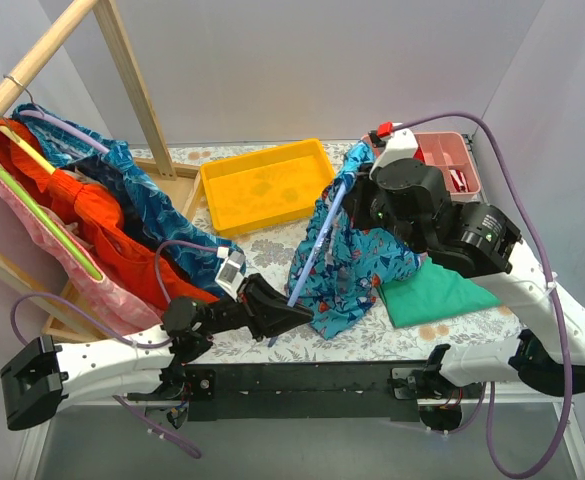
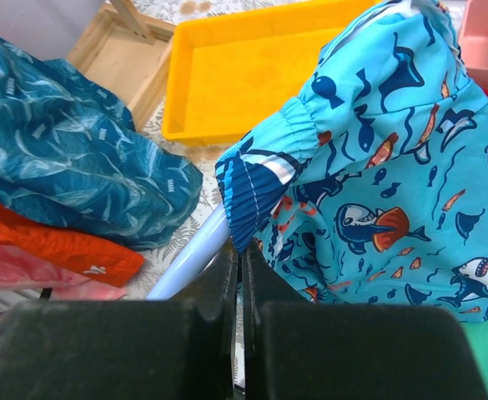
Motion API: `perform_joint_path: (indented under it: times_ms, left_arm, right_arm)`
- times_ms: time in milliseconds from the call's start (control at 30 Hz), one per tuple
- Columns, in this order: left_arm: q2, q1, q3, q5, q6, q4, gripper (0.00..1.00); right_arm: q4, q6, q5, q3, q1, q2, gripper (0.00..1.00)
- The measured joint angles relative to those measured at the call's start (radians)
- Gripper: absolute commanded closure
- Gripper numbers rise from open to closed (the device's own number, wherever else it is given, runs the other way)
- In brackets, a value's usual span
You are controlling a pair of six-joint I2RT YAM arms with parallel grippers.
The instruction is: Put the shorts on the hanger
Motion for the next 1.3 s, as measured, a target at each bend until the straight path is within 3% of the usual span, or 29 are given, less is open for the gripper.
perform_joint_path:
  times_ms: [67,233,300,500,833,1167,1300]
  left_arm:
    - [-0.024,-0.002,-0.005,-0.006,0.010,-0.005,1.00]
    - [-0.078,-0.005,-0.024,-0.025,0.035,-0.024,1.00]
    - [-0.105,-0.005,-0.029,-0.040,0.038,-0.050,1.00]
    - [-0.129,-0.005,-0.030,-0.068,0.049,-0.149,1.00]
    - [-0.118,-0.005,-0.029,-0.084,0.083,-0.172,1.00]
    - [-0.047,-0.005,-0.029,-0.096,0.098,-0.118,1.00]
    - [-0.035,-0.005,-0.029,-0.104,0.099,-0.106,1.00]
  right_arm:
    - [-0.037,-0.002,0.051,0.096,0.053,0.051,0.99]
    - [-0.079,0.005,0.132,0.146,0.126,0.079,0.99]
    - [-0.111,0.007,0.145,0.116,0.097,0.066,0.99]
    - [-0.135,-0.005,0.082,-0.029,-0.167,0.018,0.99]
    - [-0.146,-0.008,0.003,-0.030,-0.117,0.053,0.98]
    - [-0.093,-0.008,-0.027,-0.111,-0.076,-0.066,0.51]
    - [-0.089,0.022,-0.041,-0.145,-0.076,-0.100,0.26]
